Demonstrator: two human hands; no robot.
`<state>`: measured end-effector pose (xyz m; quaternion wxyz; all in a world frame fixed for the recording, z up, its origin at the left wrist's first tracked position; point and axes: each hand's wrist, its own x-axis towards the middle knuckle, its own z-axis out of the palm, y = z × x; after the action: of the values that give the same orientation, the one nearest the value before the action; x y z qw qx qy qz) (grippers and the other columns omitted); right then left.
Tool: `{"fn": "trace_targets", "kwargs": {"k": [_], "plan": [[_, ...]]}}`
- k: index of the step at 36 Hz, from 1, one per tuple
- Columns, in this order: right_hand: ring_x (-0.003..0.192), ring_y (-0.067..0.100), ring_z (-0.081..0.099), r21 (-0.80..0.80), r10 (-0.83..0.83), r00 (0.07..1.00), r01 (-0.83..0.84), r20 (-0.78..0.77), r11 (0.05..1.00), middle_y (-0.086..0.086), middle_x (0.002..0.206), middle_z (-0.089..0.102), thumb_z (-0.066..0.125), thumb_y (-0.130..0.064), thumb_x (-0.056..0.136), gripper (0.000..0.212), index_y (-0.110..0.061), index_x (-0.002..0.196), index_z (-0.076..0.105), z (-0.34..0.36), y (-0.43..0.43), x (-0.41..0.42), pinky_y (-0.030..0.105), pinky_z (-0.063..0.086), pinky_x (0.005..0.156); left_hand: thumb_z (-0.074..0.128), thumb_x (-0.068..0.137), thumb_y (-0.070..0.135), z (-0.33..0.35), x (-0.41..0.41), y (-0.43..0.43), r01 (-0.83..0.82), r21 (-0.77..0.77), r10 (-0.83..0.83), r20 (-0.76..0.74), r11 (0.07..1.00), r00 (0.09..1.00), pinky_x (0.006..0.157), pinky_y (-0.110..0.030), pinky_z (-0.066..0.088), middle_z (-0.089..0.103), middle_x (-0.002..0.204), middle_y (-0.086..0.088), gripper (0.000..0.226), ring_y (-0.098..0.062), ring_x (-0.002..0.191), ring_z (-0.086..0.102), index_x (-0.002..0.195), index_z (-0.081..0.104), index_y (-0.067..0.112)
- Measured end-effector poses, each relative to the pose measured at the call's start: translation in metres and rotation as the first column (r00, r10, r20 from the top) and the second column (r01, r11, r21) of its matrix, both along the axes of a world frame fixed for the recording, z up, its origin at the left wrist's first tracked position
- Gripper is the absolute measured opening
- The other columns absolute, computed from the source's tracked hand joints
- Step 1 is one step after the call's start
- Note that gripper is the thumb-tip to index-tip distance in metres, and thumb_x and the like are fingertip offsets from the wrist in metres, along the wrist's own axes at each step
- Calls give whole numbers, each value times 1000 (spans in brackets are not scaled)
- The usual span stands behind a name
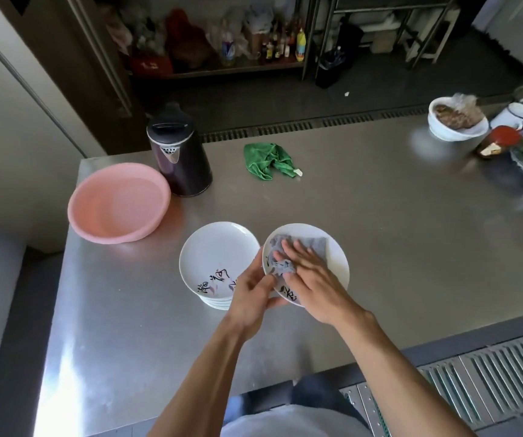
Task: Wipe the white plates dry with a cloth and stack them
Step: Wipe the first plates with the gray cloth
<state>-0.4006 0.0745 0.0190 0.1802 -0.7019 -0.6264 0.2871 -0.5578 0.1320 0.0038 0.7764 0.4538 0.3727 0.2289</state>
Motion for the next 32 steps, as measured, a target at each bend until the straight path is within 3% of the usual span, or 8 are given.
{"fn": "trace_targets", "kwargs": {"k": [6, 10, 14, 20, 25, 28, 32], "plan": [[150, -2, 7, 21, 18, 995, -16, -96, 1000, -21, 161, 21, 41, -26, 107, 43, -29, 149, 44, -17, -28, 44, 27, 10, 124, 46, 97, 5, -10, 28, -8, -44, -9, 43, -30, 999, 999, 94, -51, 58, 67, 136, -8, 58, -31, 124, 65, 146, 51, 36], [154, 10, -2, -20, -8, 1000, 8, 1, 1000, -14, 163, 2, 34, -29, 109, 49, -24, 156, 28, -35, -20, 73, 24, -4, 123, 36, 101, -5, -22, 58, -23, -43, -5, 42, -94, 999, 995, 87, -46, 60, 66, 135, -7, 64, -31, 124, 65, 149, 48, 37], [154, 19, -4, 16, 74, 996, -75, 48, 997, -1, 166, 3, 38, -27, 108, 51, -17, 157, 25, -54, -21, 99, 24, -12, 121, 37, 102, -5, -35, 91, -45, -90, -27, 86, -124, 996, 989, 91, -57, 58, 65, 135, -12, 62, -35, 122, 64, 149, 49, 33], [153, 16, -4, -47, 287, 958, -288, -19, 957, -5, 165, 6, 39, -30, 107, 52, -20, 157, 28, -96, -57, 131, 33, -5, 125, 47, 99, -5, -66, 115, -72, -201, -134, 177, -172, 970, 969, 86, -51, 59, 66, 132, -17, 57, -35, 115, 67, 145, 53, 28], [154, 16, -9, -153, 305, 947, -318, -102, 936, -6, 165, -7, 37, -35, 107, 65, -21, 160, 1, -128, -82, 131, 36, -2, 125, 42, 98, -10, -94, 115, -89, -230, -211, 180, -231, 950, 956, 81, -46, 60, 70, 126, -16, 63, -31, 104, 71, 144, 55, 31], [153, 22, -13, -201, 343, 939, -341, -29, 918, 3, 167, -10, 34, -38, 107, 68, -15, 159, -4, -147, -85, 125, 45, -2, 124, 42, 98, -10, -108, 113, -89, -240, -248, 178, -246, 938, 953, 81, -47, 61, 70, 127, -15, 64, -30, 102, 71, 144, 55, 33], [153, 24, -13, -213, 365, 925, -338, 104, 917, 1, 167, -12, 24, -43, 105, 66, -17, 160, -1, -164, -80, 118, 51, 1, 123, 43, 98, -10, -122, 110, -82, -250, -289, 184, -239, 924, 953, 87, -51, 60, 68, 131, -17, 62, -32, 107, 70, 144, 56, 29]]}}
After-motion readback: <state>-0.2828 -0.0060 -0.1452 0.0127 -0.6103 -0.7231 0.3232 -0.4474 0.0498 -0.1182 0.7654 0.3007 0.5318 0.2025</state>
